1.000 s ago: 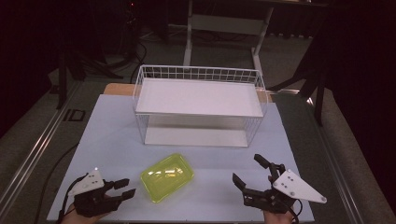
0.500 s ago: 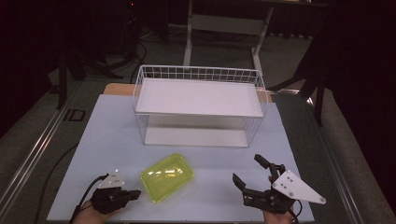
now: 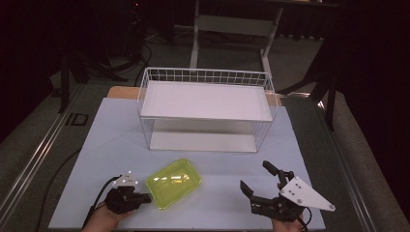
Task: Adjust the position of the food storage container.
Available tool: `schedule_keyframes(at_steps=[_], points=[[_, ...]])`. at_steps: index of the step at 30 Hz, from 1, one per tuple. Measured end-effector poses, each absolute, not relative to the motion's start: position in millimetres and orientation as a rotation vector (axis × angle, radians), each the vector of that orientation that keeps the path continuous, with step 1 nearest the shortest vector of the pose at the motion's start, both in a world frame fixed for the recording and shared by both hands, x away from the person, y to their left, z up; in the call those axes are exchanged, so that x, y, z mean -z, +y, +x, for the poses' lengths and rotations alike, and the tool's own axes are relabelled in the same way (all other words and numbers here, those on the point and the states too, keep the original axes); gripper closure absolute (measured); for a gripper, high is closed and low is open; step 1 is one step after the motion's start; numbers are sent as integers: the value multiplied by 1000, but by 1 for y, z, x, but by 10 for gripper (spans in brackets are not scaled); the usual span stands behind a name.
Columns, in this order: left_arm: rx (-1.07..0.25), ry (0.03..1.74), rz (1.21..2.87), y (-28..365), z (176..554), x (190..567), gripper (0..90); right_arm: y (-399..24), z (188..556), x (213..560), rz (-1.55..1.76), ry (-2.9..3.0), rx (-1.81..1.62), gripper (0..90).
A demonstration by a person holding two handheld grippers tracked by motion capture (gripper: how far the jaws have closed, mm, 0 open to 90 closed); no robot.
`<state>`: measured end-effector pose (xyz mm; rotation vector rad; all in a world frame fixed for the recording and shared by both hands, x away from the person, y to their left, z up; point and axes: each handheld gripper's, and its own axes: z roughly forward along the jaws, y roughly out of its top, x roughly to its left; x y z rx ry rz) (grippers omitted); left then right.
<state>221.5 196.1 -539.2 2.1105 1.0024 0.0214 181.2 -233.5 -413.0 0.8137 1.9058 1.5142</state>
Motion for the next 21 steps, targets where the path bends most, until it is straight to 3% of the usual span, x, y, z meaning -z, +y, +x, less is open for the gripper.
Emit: schedule_keyframes(at_steps=[21], points=[[-122,1010,2080,159,285,536,900,-230,182,419,810,1946,-1518,139]])
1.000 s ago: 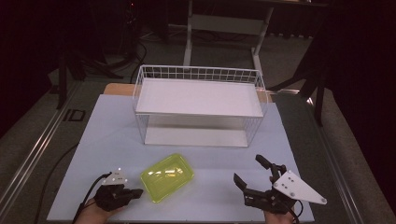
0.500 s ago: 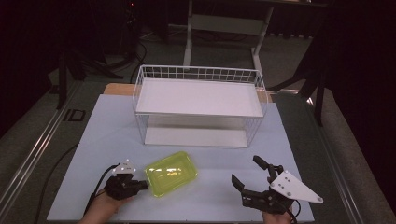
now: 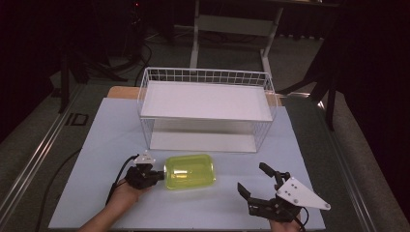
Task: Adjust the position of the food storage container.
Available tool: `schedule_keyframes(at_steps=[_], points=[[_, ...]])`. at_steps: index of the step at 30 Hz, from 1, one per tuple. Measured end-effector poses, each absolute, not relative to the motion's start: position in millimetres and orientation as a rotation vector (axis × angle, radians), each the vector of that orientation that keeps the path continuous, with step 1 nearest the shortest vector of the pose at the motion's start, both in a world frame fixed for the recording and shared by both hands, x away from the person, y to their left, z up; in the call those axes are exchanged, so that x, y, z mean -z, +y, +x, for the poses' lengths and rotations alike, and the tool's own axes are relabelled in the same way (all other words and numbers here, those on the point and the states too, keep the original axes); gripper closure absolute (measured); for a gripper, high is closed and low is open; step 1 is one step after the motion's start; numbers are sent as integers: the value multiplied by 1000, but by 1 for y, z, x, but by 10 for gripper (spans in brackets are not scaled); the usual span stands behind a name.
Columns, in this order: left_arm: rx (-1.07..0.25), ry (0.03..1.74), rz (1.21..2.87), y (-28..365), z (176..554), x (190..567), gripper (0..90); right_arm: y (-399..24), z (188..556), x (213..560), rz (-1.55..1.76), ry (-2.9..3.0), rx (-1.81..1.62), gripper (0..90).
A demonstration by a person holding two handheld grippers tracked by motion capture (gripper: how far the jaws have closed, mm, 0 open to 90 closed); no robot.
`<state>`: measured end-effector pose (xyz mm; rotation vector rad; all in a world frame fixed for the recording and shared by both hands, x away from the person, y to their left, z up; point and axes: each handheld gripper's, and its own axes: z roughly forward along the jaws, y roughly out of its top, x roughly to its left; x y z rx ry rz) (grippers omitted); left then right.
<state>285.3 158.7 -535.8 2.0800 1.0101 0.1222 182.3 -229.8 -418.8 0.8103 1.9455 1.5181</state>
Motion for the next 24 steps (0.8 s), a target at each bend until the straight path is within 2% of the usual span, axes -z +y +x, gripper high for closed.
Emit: schedule_keyframes(at_steps=[6,12,24], points=[[-120,1021,2071,157,294,538,900,-229,182,420,809,1953,-1515,139],[-114,1029,2068,166,282,532,900,-230,183,420,811,1946,-1518,139],[-134,1015,2084,150,293,531,900,-228,184,423,802,1942,-1537,138]])
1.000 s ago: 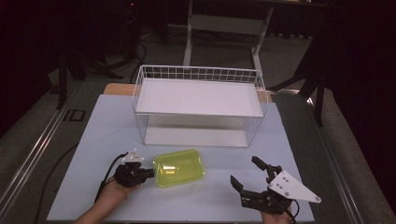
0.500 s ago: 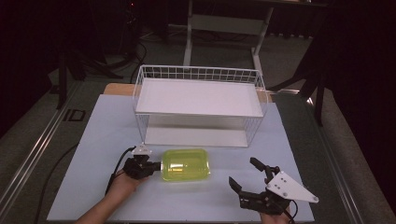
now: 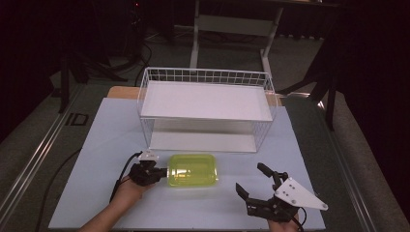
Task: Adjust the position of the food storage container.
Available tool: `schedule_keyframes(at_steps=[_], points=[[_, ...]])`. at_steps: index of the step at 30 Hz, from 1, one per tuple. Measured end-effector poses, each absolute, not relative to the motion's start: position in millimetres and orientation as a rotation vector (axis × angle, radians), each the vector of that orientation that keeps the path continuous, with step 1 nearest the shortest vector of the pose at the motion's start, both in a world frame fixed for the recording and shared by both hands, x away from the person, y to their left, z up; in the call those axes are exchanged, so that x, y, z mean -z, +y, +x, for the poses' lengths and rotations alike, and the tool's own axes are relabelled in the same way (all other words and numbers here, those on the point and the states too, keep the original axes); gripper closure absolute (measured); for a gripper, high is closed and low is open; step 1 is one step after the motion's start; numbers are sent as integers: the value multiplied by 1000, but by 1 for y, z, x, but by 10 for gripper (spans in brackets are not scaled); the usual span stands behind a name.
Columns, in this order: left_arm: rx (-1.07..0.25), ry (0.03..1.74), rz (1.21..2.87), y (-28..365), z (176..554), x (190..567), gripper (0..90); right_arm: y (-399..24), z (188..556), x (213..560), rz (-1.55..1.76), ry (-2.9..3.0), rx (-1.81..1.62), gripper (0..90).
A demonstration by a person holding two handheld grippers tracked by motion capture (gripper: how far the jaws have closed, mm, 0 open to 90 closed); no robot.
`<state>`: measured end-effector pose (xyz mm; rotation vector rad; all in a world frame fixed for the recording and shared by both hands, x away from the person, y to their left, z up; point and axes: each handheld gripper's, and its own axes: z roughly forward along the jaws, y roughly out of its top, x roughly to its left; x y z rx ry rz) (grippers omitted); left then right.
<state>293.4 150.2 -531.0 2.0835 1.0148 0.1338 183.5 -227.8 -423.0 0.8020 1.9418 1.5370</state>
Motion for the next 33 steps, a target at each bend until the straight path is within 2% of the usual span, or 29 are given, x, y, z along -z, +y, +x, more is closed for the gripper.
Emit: schedule_keyframes(at_steps=[20,28,33], points=[[-91,971,2095,105,306,536,900,-224,186,426,811,1966,-1501,139],[-82,983,2094,101,306,537,900,-226,186,426,815,1963,-1501,139],[-113,1000,2092,112,297,531,803,-225,186,427,810,1972,-1499,143]])
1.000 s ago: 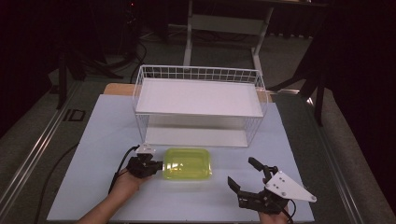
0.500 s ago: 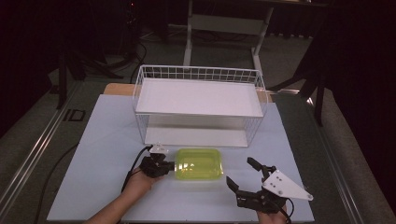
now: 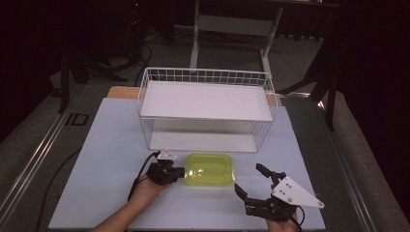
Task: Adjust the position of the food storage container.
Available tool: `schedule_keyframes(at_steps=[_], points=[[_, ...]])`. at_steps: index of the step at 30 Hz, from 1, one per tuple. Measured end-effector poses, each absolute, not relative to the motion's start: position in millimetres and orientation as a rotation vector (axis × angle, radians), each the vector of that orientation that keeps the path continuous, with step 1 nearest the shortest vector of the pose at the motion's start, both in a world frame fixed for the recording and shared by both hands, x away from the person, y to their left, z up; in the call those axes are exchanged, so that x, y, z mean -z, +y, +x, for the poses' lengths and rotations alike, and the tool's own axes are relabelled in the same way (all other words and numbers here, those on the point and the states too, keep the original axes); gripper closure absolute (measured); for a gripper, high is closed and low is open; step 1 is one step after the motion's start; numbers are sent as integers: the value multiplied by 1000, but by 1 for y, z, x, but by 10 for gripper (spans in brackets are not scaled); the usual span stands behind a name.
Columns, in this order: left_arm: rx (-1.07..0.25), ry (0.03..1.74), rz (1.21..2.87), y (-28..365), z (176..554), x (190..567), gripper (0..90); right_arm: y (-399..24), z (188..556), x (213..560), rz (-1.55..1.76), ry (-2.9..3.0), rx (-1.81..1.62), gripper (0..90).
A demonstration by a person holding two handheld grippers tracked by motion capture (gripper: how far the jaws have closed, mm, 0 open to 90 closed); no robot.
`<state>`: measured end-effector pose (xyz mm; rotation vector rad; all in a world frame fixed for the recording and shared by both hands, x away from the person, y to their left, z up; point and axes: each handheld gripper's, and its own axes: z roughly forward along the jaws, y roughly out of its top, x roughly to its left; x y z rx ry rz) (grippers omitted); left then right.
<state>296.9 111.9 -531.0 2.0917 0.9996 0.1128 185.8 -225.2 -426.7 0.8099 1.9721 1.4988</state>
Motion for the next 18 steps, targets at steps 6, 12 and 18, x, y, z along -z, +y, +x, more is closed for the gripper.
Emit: schedule_keyframes(at_steps=[6,12,18], points=[[-134,992,2033,142,284,517,564,-221,182,427,783,1962,-1469,143],[-139,927,2001,154,264,502,127,-219,181,426,775,1974,-1402,121],[-190,873,1889,156,248,485,25,-217,184,427,759,2001,-1399,145]])
